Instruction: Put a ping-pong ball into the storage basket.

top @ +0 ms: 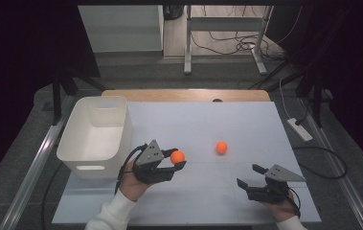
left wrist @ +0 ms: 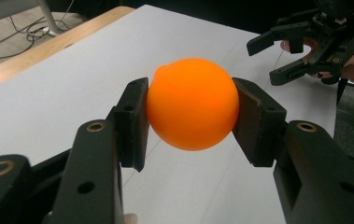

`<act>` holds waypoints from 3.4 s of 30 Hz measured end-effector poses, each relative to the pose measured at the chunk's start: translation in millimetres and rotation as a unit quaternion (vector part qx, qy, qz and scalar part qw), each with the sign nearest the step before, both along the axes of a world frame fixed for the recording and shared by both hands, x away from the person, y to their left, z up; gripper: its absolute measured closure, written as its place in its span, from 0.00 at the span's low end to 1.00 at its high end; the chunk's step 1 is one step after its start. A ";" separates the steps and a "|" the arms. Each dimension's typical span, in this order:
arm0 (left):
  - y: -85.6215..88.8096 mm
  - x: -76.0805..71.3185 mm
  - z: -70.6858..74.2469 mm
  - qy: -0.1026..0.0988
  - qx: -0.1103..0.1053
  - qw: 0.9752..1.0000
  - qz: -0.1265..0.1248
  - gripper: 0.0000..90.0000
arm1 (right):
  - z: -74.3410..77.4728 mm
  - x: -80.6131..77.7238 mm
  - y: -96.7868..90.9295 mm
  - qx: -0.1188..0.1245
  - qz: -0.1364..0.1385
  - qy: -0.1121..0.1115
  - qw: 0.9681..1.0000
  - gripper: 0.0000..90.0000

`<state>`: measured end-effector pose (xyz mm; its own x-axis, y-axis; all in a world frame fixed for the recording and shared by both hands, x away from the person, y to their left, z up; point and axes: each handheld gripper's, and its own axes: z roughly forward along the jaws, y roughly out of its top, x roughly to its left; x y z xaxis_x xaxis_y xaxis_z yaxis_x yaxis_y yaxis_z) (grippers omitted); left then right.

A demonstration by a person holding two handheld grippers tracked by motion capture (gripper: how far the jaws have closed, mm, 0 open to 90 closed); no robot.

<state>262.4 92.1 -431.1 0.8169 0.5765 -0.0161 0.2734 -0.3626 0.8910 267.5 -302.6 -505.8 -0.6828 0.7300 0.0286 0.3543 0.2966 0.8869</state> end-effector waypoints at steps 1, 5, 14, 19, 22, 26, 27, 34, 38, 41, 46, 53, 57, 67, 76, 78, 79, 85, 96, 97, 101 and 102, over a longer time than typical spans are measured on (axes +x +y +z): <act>0.6 0.0 0.6 -0.001 -0.001 1.000 0.001 0.56 | 0.0 0.0 0.0 0.000 0.000 0.000 1.000 0.18; 2.3 0.7 2.6 -0.001 -0.008 1.000 0.002 0.56 | -0.2 0.1 -0.1 0.001 0.000 0.000 1.000 0.18; 7.9 2.9 10.9 -0.008 -0.016 1.000 0.011 0.56 | -0.3 0.3 -0.1 0.000 -0.001 0.000 1.000 0.18; 11.9 3.9 13.5 -0.012 -0.019 1.000 0.018 0.56 | -0.3 0.3 -0.2 -0.001 0.000 0.000 1.000 0.18; 15.2 4.2 15.7 -0.015 -0.022 0.999 0.023 0.56 | -0.4 0.3 -0.2 0.001 0.000 0.000 1.000 0.18; 18.8 4.4 17.6 -0.017 -0.023 0.999 0.029 0.56 | -0.3 0.3 -0.1 -0.001 0.000 -0.001 1.000 0.18; 19.6 4.5 17.9 -0.017 -0.023 0.999 0.029 0.56 | -0.3 0.2 -0.1 0.000 0.000 0.000 1.000 0.18; 28.0 6.2 18.9 -0.016 -0.029 0.998 0.044 0.56 | 0.0 0.0 -0.1 0.000 0.000 -0.001 1.000 0.18; 32.5 6.6 20.1 -0.017 -0.032 0.998 0.052 0.56 | 0.0 0.0 -0.7 0.001 -0.001 -0.001 1.000 0.18; 35.0 6.4 21.5 -0.020 -0.032 0.998 0.056 0.56 | 0.2 -0.1 -0.8 0.001 -0.001 -0.002 1.000 0.18; 39.0 6.3 23.0 -0.020 -0.033 0.997 0.061 0.56 | 0.3 -0.1 -0.7 0.001 -0.001 -0.001 1.000 0.18; 44.9 6.7 24.8 -0.022 -0.038 0.996 0.072 0.56 | 0.2 0.0 -0.6 0.000 0.000 -0.001 1.000 0.18; 48.2 7.8 25.5 -0.022 -0.036 0.996 0.081 0.56 | 0.5 0.1 -0.7 0.001 -0.001 -0.002 1.000 0.18; 58.0 8.4 30.6 -0.027 -0.040 0.993 0.104 0.56 | 1.9 1.2 -0.1 0.006 0.002 -0.005 1.000 0.18; 69.4 11.9 35.1 -0.024 -0.043 0.991 0.123 0.56 | 1.8 3.3 0.1 0.007 0.003 -0.002 1.000 0.18; 71.6 12.9 35.9 -0.023 -0.043 0.991 0.127 0.56 | 1.8 3.3 0.3 0.006 0.003 -0.002 1.000 0.18; 72.8 13.3 36.3 -0.023 -0.043 0.991 0.128 0.56 | 1.8 3.2 0.3 0.006 0.003 -0.002 1.000 0.18; 79.9 13.1 40.2 -0.028 -0.042 0.989 0.137 0.56 | 1.6 2.8 0.0 0.008 0.002 -0.001 1.000 0.18; 94.4 15.8 45.8 -0.028 -0.043 0.986 0.157 0.56 | 1.4 2.7 0.1 0.006 0.002 -0.001 1.000 0.18; 95.3 16.2 45.9 -0.028 -0.044 0.986 0.159 0.56 | 1.3 2.7 0.1 0.006 0.002 0.000 1.000 0.18; 99.6 17.7 47.3 -0.029 -0.046 0.985 0.166 0.56 | 1.2 3.0 0.3 0.006 0.001 0.001 1.000 0.18; 100.9 18.2 47.9 -0.029 -0.045 0.984 0.168 0.56 | 1.2 3.0 0.3 0.004 0.001 0.001 1.000 0.18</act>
<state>280.7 193.0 -383.1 0.5821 0.8122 -0.0380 0.3115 -0.1796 0.9331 270.4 -302.3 -504.6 -0.6842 0.7284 0.0355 0.3546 0.2897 0.8890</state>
